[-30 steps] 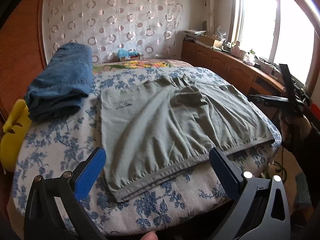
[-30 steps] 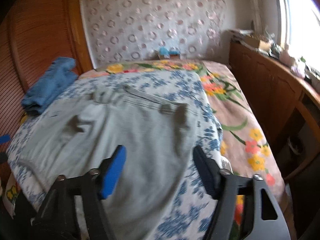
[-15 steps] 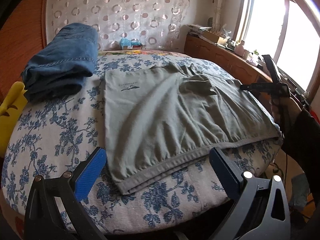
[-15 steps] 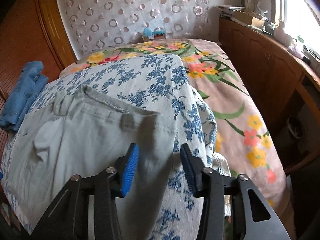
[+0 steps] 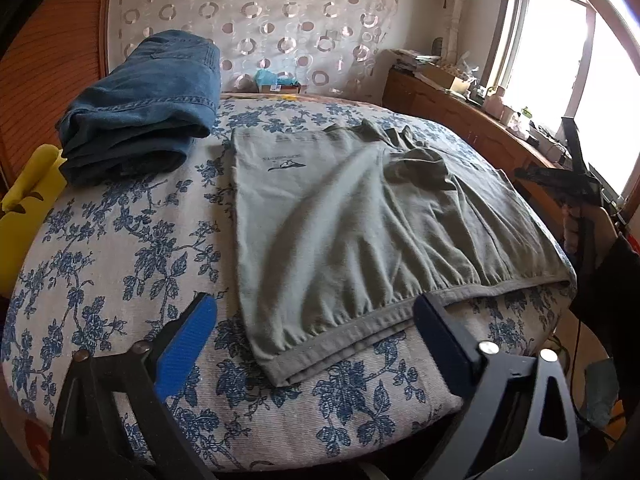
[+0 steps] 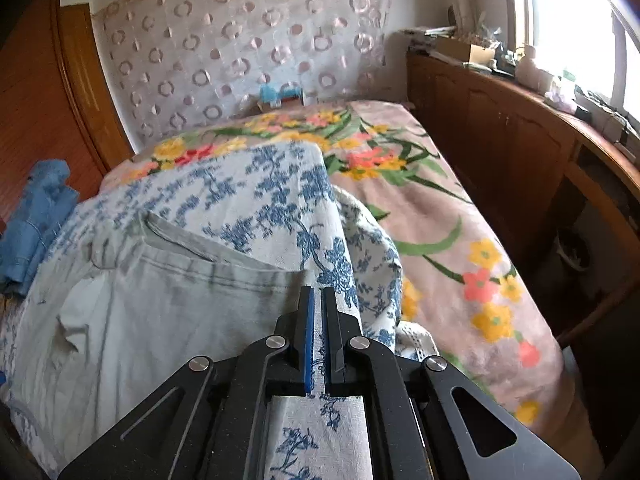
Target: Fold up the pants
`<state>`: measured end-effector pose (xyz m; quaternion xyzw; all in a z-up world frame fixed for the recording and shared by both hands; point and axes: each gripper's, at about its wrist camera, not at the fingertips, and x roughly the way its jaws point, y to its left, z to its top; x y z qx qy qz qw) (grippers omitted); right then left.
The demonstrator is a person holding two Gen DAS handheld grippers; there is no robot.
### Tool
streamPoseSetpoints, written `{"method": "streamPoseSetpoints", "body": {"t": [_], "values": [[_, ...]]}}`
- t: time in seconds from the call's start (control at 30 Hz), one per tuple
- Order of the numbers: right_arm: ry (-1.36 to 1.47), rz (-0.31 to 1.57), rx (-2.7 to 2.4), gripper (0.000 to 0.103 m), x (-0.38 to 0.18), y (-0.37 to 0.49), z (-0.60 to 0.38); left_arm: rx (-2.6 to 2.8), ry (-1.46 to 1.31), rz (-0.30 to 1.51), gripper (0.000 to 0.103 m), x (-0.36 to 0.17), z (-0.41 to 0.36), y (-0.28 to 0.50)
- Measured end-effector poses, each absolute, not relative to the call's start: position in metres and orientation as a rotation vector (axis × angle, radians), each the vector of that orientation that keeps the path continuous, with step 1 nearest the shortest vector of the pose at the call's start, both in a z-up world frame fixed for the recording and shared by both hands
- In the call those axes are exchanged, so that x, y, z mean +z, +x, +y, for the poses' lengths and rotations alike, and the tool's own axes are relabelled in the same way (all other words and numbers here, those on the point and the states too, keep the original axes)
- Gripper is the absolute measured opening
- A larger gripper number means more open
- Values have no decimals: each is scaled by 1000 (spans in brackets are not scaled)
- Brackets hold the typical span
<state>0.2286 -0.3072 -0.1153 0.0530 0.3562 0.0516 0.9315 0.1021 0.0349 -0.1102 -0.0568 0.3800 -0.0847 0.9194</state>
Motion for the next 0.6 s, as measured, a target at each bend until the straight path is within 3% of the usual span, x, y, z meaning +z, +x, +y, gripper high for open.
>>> {"method": "streamPoseSetpoints", "body": {"t": [0.07, 0.17, 0.23, 0.33, 0.5, 0.6], "values": [[92, 700, 142, 2, -108, 216, -305, -166, -124, 781, 89, -110, 39, 100], [39, 658, 190, 14, -101, 192, -296, -169, -136, 783, 77, -109, 44, 98], [22, 641, 235, 36, -101, 176, -288, -171, -143, 782, 67, -110, 46, 96], [5, 618, 305, 54, -99, 140, -277, -160, -149, 788, 53, -112, 50, 93], [-6, 611, 381, 57, -107, 95, -263, -144, -144, 810, 36, -118, 53, 91], [-34, 614, 401, 58, -114, 68, -258, -138, -120, 815, 31, -120, 48, 92]]}}
